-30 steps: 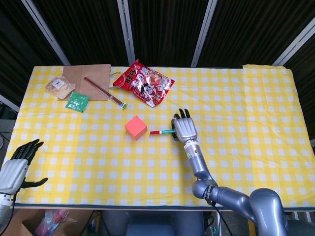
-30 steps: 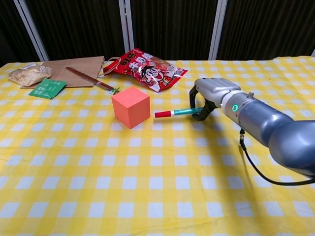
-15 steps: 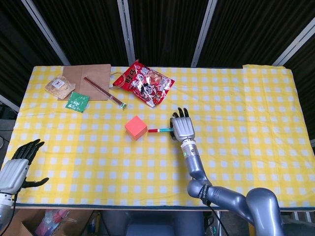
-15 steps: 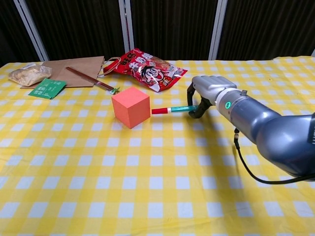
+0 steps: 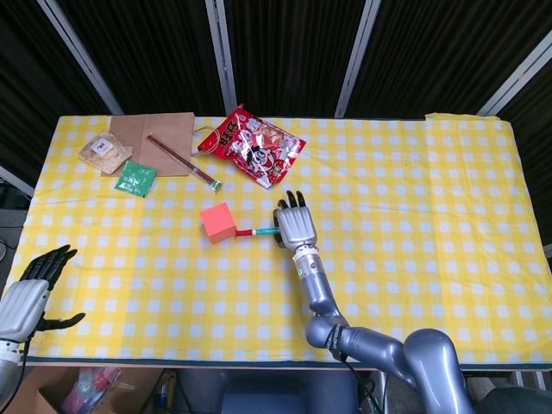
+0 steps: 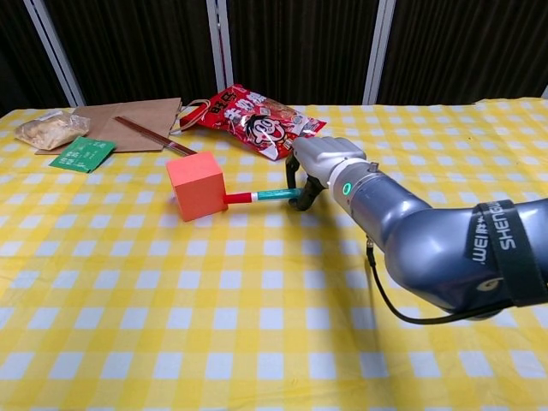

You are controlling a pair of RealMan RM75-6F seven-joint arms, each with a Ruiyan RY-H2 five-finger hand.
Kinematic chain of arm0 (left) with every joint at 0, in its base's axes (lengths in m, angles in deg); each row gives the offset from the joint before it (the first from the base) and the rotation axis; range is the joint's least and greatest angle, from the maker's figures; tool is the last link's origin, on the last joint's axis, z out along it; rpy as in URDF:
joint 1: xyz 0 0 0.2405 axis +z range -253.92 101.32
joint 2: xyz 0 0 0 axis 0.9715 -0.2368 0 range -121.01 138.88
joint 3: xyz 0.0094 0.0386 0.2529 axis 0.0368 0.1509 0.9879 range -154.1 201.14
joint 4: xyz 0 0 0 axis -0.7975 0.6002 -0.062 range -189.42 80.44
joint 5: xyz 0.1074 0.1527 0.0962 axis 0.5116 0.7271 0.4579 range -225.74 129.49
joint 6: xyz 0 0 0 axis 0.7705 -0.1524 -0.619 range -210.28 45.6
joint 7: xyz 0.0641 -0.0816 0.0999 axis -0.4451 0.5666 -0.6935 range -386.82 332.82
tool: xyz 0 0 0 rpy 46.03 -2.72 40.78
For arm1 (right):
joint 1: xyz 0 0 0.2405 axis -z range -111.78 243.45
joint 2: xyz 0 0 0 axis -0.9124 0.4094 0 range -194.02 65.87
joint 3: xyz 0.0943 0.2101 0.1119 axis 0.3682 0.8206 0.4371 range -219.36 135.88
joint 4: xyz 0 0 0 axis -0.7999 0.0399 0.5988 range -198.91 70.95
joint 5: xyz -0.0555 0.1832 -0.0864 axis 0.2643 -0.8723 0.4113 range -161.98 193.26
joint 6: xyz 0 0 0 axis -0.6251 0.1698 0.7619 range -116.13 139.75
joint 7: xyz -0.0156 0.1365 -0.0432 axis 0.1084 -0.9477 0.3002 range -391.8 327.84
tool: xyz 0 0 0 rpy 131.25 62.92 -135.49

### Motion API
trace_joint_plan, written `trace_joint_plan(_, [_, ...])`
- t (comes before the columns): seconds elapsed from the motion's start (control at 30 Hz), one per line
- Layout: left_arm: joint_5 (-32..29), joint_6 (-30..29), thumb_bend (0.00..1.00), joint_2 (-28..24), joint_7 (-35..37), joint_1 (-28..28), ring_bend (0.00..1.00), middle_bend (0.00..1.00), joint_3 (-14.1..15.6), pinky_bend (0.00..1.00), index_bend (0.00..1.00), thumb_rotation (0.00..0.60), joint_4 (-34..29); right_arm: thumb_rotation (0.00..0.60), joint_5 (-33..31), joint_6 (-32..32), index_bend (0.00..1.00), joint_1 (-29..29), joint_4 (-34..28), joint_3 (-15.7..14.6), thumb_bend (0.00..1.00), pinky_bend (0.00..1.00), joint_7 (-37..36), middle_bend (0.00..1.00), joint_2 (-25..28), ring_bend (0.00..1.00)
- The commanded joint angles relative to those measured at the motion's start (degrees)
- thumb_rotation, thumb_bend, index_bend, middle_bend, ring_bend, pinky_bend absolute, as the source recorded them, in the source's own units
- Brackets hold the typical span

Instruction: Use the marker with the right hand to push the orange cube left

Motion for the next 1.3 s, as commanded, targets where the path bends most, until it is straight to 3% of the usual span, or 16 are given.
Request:
trace_joint_plan(0.03, [0.11,-0.15,0.02,-0.09,0.14,0.11,0.00,0.00,0.08,0.00,0.00,0.600,-0.03,0.600,0.58,-0.09,0.66,-0.87,0.88,0.39,0.57,0.02,-0.50,0.26,-0.97,0.04])
trace_joint_plan(0.43, [-0.06,-0.87,0.02,-0.36,0.28,0.67,0.00,0.00,0.19,0.00,0.00,0.600,0.23,0.600,2.78,-0.36,0.66,-2.95,2.11,0.69,0.57,0.02,-2.00,0.26,-3.52,0.04])
trace_joint_plan(0.7, [-0.23,-0.78,0.02,-0.37,0.28,0.68,0.00,0.00,0.14,0.00,0.00,0.600,0.31,0.600,4.44,1.73,0.66,-0.83,0.18,-0.96,0.57,0.02,-0.95,0.26,-1.09,0.04])
trace_joint_plan(1.3, [-0.36,-0.02,0.02,0.41,-2.45,0.22,0.00,0.00,0.13,0.00,0.00,0.600,0.06,0.600,4.26,6.54,0.66,14.26,-12.96,-7.28,0.57,0.02,-0.71,0.26,17.99,0.04])
